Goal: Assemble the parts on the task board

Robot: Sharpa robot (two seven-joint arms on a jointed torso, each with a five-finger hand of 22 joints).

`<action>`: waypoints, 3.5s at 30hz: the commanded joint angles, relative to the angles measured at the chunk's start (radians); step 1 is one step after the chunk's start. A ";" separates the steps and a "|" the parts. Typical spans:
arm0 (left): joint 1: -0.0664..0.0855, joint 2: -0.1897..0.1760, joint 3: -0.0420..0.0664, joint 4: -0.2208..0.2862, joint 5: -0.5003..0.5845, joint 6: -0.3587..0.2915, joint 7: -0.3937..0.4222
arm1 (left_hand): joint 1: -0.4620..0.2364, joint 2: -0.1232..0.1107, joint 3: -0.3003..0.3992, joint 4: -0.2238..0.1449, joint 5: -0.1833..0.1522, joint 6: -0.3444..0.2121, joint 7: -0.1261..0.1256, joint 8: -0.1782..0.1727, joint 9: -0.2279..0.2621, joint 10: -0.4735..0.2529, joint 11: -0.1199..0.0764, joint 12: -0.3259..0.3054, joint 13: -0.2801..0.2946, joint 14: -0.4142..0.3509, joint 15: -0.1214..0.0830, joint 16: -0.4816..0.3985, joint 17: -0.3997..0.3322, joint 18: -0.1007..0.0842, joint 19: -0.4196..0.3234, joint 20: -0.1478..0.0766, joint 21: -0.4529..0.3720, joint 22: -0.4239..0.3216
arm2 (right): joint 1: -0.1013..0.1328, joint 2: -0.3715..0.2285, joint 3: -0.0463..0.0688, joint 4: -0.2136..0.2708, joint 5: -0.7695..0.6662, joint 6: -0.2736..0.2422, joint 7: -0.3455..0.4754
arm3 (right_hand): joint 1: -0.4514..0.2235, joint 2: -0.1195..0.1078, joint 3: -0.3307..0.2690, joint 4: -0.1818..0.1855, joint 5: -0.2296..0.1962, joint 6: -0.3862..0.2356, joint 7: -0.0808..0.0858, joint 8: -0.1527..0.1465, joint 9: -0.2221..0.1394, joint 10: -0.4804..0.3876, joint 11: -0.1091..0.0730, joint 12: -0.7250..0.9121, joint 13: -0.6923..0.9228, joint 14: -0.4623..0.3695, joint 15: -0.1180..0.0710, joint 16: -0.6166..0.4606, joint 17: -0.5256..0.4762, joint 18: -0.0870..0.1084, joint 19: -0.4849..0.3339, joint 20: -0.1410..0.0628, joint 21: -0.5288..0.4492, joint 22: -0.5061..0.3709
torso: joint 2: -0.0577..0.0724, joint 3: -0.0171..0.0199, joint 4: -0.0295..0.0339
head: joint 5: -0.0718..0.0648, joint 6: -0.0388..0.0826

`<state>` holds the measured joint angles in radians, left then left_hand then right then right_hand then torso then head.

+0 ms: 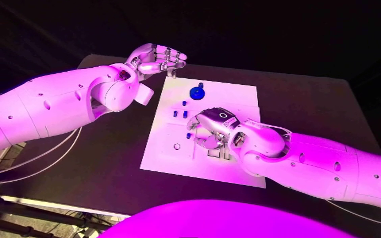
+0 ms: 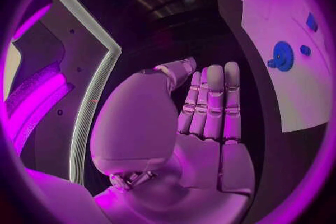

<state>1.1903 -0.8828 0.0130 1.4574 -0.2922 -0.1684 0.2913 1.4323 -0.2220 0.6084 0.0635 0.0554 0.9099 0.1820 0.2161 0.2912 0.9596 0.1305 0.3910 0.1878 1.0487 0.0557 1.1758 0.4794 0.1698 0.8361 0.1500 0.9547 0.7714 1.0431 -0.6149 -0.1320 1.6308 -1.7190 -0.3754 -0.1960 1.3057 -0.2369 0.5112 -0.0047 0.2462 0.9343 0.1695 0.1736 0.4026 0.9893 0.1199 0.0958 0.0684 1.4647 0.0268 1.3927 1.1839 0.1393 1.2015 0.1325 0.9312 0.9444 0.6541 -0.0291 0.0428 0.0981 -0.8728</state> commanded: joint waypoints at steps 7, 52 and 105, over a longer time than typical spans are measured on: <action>0.000 -0.005 0.000 0.004 -0.002 0.020 0.004 | -0.006 0.002 -0.006 0.000 -0.001 -0.004 0.006 0.004 -0.002 -0.008 -0.002 -0.001 0.000 -0.006 0.001 -0.006 -0.001 0.013 0.001 0.005 -0.005 -0.002 | 0.067 -0.141 0.022 0.069 0.080 0.010 0.005 | 0.024 0.005 -0.019 0.004 0.006 -0.001 -0.006 -0.006 -0.005 0.002 -0.004 0.030 0.004 0.027 0.004 0.002 0.009 0.007 0.010 -0.003 0.006 0.014 | 0.000 -0.0017 -0.0032 | -0.020 0.009; 0.000 -0.007 -0.001 0.007 -0.008 0.028 0.001 | -0.007 0.002 -0.008 0.001 -0.001 -0.005 0.006 0.005 -0.002 -0.009 -0.002 0.000 0.000 -0.007 0.001 -0.006 -0.001 0.013 0.000 0.005 -0.006 -0.002 | 0.087 -0.143 0.020 -0.064 0.127 0.146 0.033 | 0.045 0.042 0.046 0.066 -0.029 0.089 -0.028 0.030 -0.014 0.170 -0.043 0.131 0.006 0.042 -0.028 0.041 0.050 -0.010 0.077 -0.029 0.071 0.102 | 0.000 -0.0007 -0.0020 | -0.027 0.003; 0.000 0.005 -0.001 -0.009 -0.009 0.029 -0.001 | -0.003 0.004 -0.011 0.000 -0.001 -0.007 0.005 0.007 -0.003 -0.013 -0.002 0.002 0.000 -0.009 0.001 -0.004 -0.001 0.014 0.000 0.006 -0.010 -0.004 | 0.095 -0.060 0.028 0.114 0.303 0.078 0.007 | 0.040 0.074 0.088 0.049 -0.037 0.106 -0.038 0.083 0.040 0.236 -0.058 0.101 0.027 0.042 -0.041 0.045 0.046 -0.014 0.089 -0.044 0.084 0.133 | -0.003 -0.0028 -0.0012 | 0.008 0.004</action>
<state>1.1902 -0.8808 0.0115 1.4481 -0.3001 -0.1530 0.2837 1.4324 -0.2220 0.6030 0.0633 0.0554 0.9063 0.1856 0.2170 0.2894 0.9525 0.1304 0.3911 0.1877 1.0474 0.0569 1.1758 0.4796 0.1698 0.8361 0.1499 0.9479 0.7687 1.1417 -0.6800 -0.1041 1.7474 -1.3528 -0.2960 -0.1972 1.3535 -0.1620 0.5992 0.0507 0.2122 1.0438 0.1274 0.2367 0.4073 1.2273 0.0572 0.2001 0.0944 1.4665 -0.0111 1.4332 1.2309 0.1393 1.2878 0.0859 1.0163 1.0772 0.6512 -0.0323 0.0415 0.1000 -0.8720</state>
